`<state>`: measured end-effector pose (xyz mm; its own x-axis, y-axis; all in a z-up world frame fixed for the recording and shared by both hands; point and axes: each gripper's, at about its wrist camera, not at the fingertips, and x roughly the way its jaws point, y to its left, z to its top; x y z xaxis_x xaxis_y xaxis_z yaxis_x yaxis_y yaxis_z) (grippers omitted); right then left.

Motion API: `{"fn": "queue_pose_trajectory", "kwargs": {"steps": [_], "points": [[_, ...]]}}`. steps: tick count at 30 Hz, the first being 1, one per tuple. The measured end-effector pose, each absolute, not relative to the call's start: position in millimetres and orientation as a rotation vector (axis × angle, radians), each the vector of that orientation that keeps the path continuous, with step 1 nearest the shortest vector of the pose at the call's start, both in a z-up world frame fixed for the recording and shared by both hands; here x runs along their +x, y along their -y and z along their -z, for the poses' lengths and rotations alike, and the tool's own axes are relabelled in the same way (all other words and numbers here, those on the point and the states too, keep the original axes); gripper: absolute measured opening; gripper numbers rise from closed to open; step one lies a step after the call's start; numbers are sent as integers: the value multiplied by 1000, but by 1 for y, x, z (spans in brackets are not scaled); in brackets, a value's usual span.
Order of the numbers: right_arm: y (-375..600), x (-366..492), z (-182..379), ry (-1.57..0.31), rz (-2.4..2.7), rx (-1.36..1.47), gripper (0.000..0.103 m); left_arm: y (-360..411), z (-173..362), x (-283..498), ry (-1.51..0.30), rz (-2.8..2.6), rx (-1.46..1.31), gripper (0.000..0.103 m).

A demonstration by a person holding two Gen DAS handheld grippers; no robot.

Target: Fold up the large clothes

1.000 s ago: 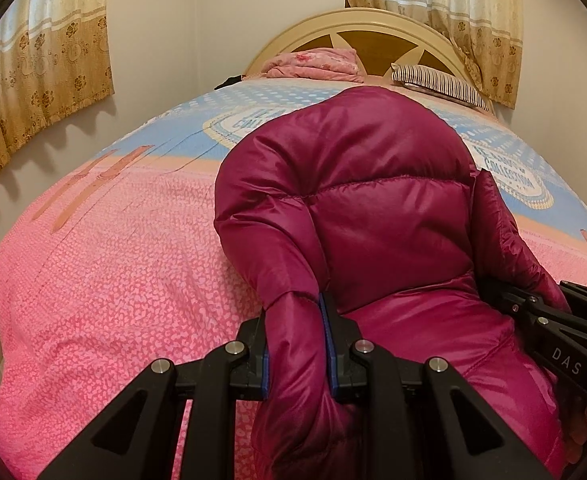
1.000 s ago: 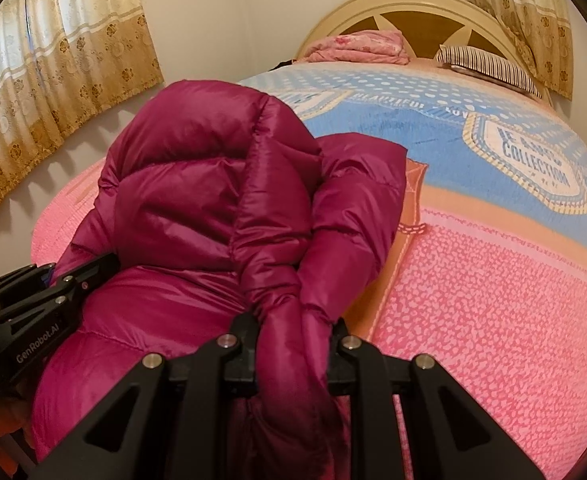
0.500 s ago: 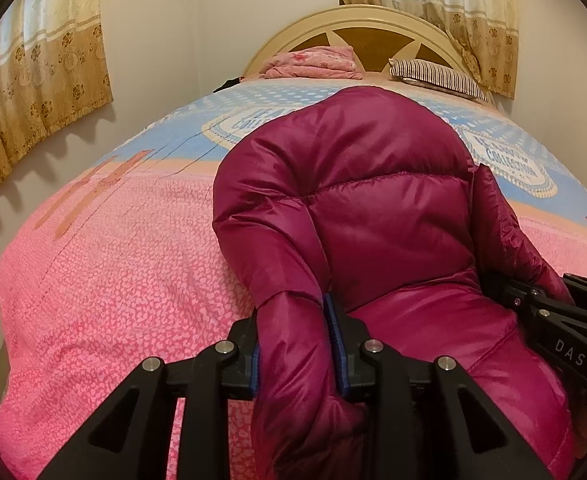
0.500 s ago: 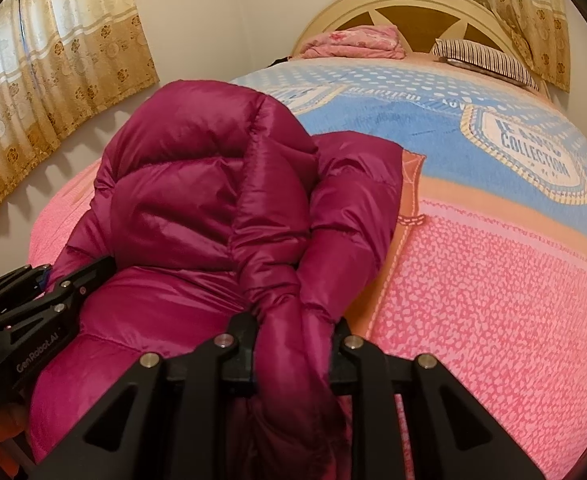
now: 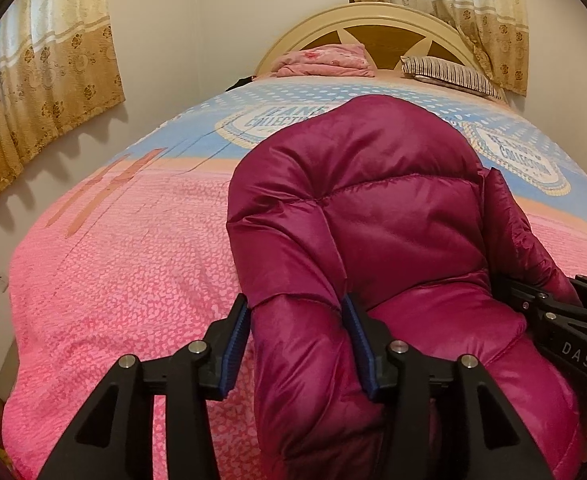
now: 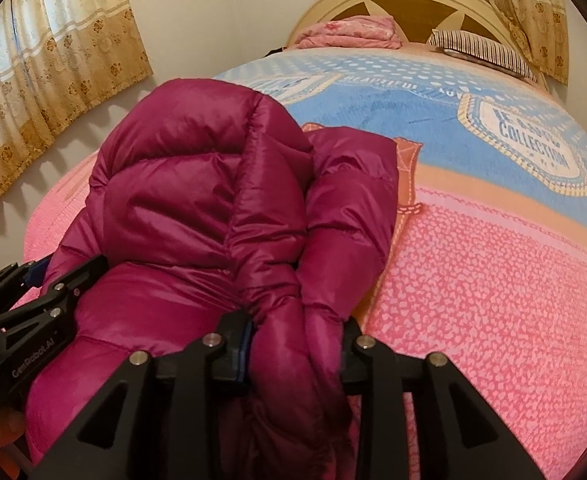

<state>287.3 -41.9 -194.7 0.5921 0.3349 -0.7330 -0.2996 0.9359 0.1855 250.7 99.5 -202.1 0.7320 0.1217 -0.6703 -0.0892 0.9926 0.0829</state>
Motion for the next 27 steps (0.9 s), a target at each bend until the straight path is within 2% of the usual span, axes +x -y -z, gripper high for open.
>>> {"fn": "queue_pose_trajectory", "kwargs": {"steps": [4,6,8,10,18,27], "points": [[44,284,186,-856,-370,41,41,-102,189,240,-728,-118,48,50],[44,275,175,-834,-371,33,49,-103,175,226,-694,-123,47,50],[47,261,160,-792,-364,19,62,-105,159,210,-655,-116,40,50],[48,243,143,-740,-351,9,67,-106,140,190,-605,-109,34,57],[55,183,99,-632,-353,18,73,-107,88,125,-470,-102,34,74],[54,161,74,-567,-351,2,75,-99,70,108,-432,-74,11,76]]}}
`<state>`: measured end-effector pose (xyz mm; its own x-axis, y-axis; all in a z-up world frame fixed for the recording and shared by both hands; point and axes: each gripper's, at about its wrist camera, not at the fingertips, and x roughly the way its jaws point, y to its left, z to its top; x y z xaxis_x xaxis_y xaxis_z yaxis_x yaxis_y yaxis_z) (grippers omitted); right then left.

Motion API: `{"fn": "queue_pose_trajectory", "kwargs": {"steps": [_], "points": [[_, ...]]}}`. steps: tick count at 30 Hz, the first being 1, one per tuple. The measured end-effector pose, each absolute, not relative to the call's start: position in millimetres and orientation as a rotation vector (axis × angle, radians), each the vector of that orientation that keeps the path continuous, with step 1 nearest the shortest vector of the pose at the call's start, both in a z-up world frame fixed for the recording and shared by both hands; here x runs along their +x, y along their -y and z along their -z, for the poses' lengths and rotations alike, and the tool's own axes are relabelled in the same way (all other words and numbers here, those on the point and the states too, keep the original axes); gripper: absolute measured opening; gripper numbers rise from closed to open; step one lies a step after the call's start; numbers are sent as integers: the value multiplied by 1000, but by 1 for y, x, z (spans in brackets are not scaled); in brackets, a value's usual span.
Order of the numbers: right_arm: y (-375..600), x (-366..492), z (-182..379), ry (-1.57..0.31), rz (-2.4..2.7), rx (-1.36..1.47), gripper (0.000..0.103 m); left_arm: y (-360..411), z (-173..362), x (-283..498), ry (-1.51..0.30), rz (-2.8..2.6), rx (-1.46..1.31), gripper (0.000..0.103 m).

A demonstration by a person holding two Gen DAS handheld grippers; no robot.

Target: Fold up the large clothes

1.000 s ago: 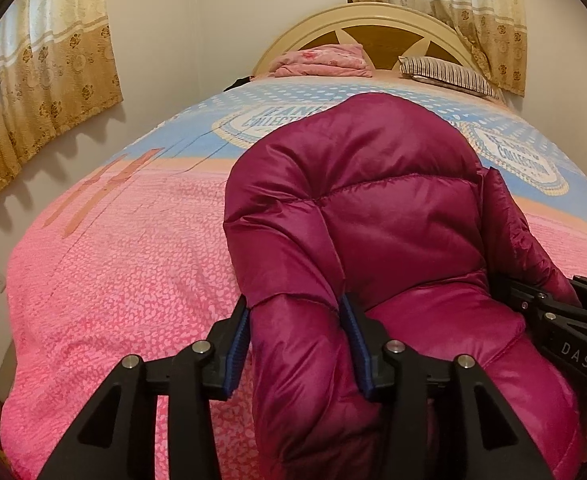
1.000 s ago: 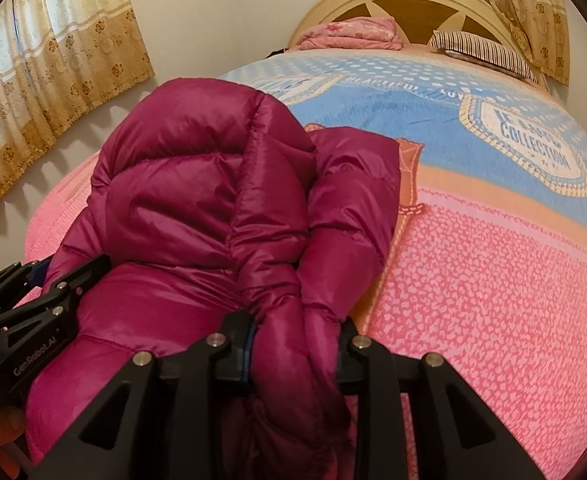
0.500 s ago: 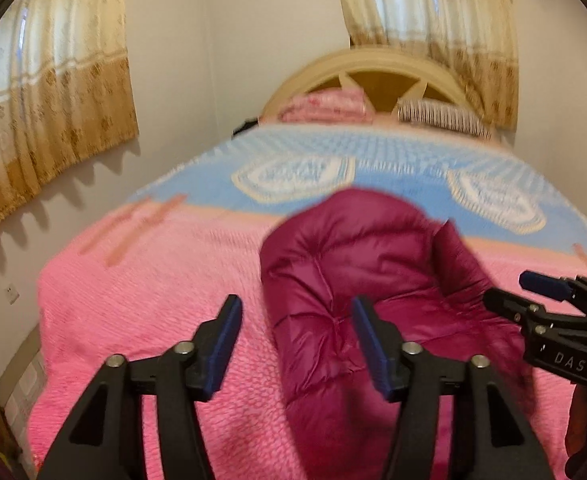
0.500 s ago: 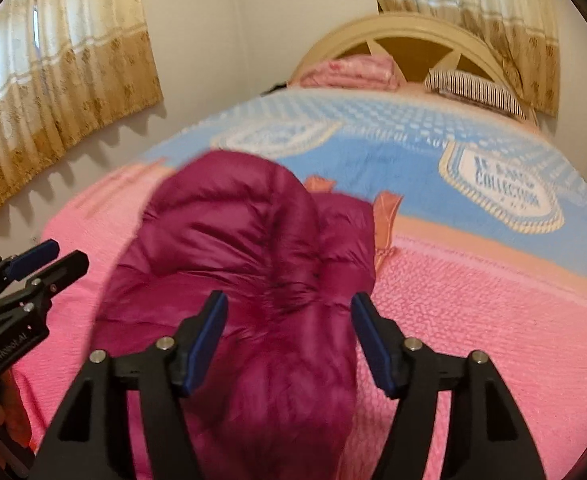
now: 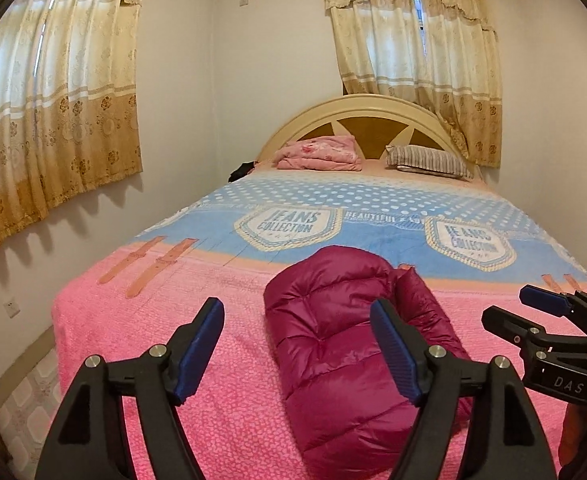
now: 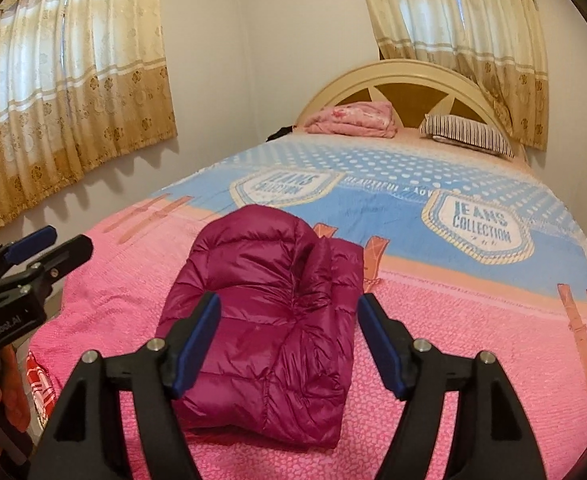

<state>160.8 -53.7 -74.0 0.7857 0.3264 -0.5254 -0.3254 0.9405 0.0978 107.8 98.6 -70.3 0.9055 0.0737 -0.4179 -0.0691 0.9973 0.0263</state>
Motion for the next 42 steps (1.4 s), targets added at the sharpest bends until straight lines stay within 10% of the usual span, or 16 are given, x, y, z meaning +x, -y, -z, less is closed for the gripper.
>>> {"fn": "queue_pose_trajectory", "kwargs": {"steps": [42], "points": [[48,146,68,-540,-371,3,76,-103,66,105,-430,-78,9,77]]}}
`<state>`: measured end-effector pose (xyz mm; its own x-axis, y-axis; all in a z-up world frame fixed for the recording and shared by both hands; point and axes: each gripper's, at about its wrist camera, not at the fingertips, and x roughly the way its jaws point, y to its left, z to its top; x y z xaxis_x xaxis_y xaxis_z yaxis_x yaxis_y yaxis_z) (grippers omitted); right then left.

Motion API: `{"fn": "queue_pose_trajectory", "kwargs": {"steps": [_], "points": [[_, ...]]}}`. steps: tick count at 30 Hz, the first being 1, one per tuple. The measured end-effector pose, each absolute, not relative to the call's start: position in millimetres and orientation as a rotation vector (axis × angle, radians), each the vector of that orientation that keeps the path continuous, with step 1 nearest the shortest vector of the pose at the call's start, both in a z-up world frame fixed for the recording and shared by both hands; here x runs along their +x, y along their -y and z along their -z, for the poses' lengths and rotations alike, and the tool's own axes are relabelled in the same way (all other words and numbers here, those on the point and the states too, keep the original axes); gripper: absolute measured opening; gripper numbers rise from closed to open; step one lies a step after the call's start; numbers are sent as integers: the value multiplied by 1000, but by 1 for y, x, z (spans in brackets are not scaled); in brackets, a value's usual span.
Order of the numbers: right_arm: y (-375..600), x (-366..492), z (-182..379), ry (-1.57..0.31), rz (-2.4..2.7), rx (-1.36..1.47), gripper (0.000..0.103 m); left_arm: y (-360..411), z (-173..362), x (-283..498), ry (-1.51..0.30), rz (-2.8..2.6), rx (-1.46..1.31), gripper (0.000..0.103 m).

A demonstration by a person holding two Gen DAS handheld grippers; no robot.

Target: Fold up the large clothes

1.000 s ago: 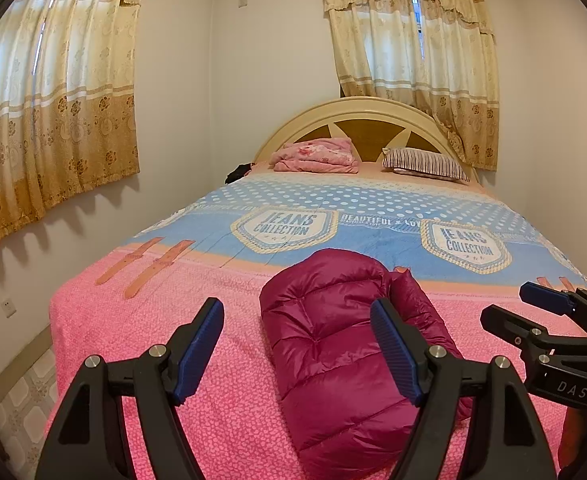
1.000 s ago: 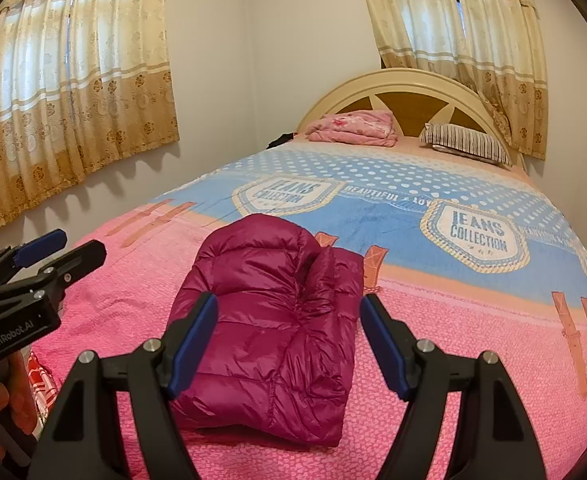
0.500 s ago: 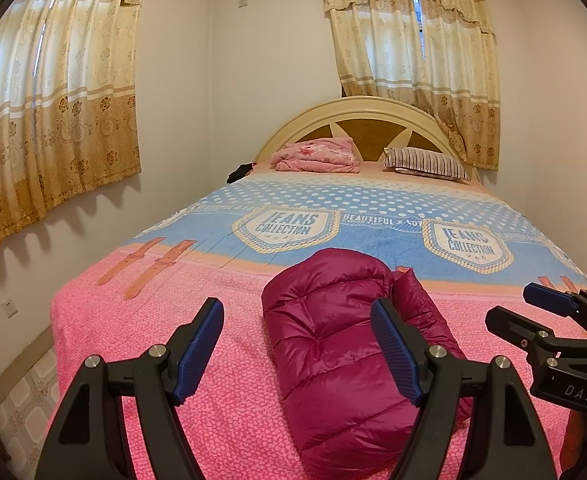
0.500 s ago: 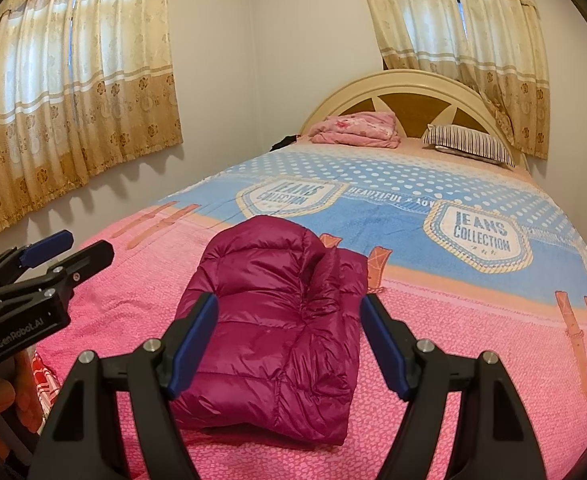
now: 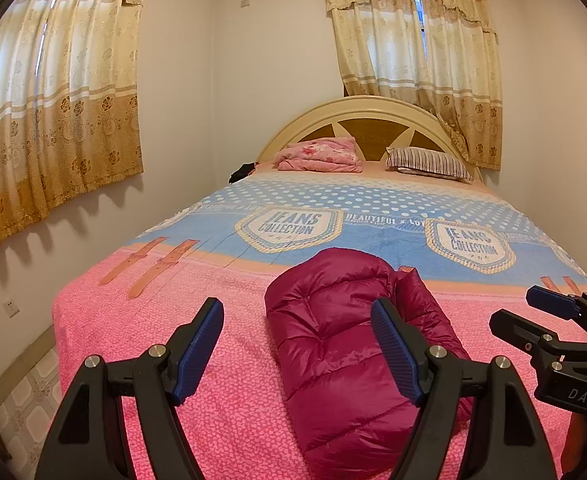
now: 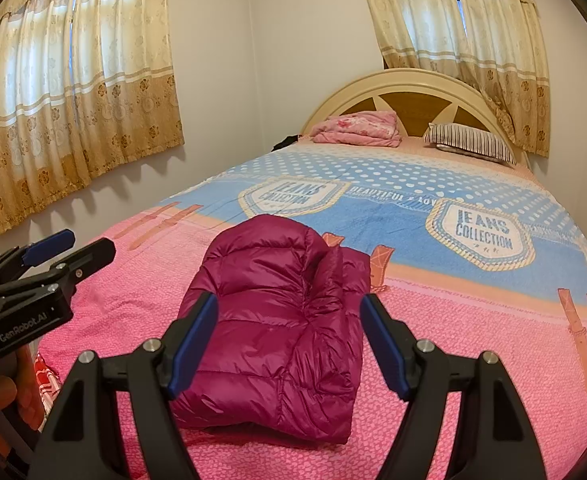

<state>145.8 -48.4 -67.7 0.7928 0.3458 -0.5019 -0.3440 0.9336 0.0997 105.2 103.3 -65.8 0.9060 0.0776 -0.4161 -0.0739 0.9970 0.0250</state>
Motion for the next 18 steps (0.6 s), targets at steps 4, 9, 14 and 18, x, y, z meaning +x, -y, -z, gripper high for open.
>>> {"fn": "queue_pose_trajectory", "kwargs": {"steps": [4,9,14,18], "points": [[46,145,68,-541,-372,6,76,-104,66,106,-433,-82,10,77],[46,146,69,-542,-372,9,76,-105,68,108,-448,-92,1,78],[45,146,69,-537,-372,9,76,-109,69,110,-459,-101,-13,87],[48,146,69,-533,-373,12,76,-113,67,110,-450,-105,-32,87]]}}
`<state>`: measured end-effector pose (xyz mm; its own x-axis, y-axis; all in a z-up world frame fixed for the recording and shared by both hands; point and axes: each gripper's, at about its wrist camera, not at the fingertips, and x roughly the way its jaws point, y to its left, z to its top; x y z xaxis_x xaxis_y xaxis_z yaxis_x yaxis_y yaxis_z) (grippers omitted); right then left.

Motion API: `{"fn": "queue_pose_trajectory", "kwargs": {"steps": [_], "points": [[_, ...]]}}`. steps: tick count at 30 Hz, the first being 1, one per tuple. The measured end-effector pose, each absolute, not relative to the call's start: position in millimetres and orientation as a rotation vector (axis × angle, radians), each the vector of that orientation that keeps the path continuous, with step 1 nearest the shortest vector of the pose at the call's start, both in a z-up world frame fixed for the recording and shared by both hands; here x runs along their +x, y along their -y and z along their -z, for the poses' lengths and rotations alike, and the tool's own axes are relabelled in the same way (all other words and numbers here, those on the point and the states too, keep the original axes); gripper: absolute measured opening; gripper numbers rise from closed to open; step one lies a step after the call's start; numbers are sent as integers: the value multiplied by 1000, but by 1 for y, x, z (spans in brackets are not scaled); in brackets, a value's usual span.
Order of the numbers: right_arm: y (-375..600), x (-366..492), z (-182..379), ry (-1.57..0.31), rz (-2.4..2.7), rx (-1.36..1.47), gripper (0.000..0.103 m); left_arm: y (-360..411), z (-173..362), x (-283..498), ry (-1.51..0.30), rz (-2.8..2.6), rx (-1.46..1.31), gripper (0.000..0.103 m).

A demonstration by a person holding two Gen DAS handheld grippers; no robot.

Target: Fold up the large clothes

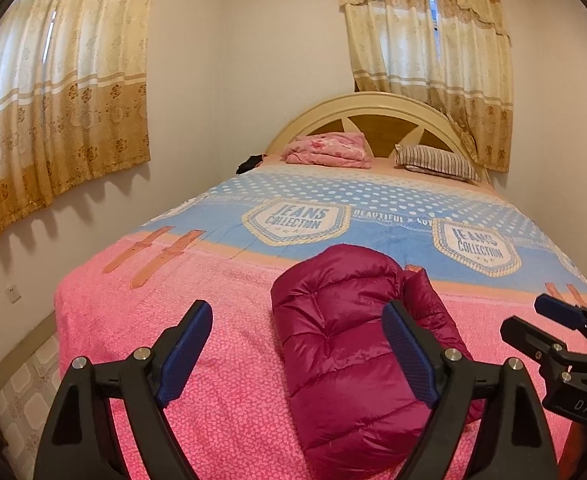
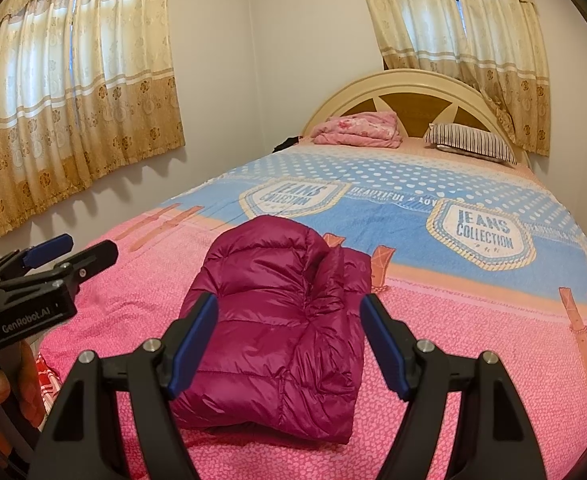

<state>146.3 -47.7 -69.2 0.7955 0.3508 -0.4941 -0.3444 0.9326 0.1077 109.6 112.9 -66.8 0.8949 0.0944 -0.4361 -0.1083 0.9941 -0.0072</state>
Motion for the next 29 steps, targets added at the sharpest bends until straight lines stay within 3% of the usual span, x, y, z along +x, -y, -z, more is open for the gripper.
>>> {"fn": "queue_pose_trajectory", "kwargs": {"steps": [18,29], "points": [[47,146,69,-528,-379,13,76,-110,70,110,-434,-165,10,100],[48,145,73,-533,-380,12,76,-106,72,109,-417,-145,26,101]]}}
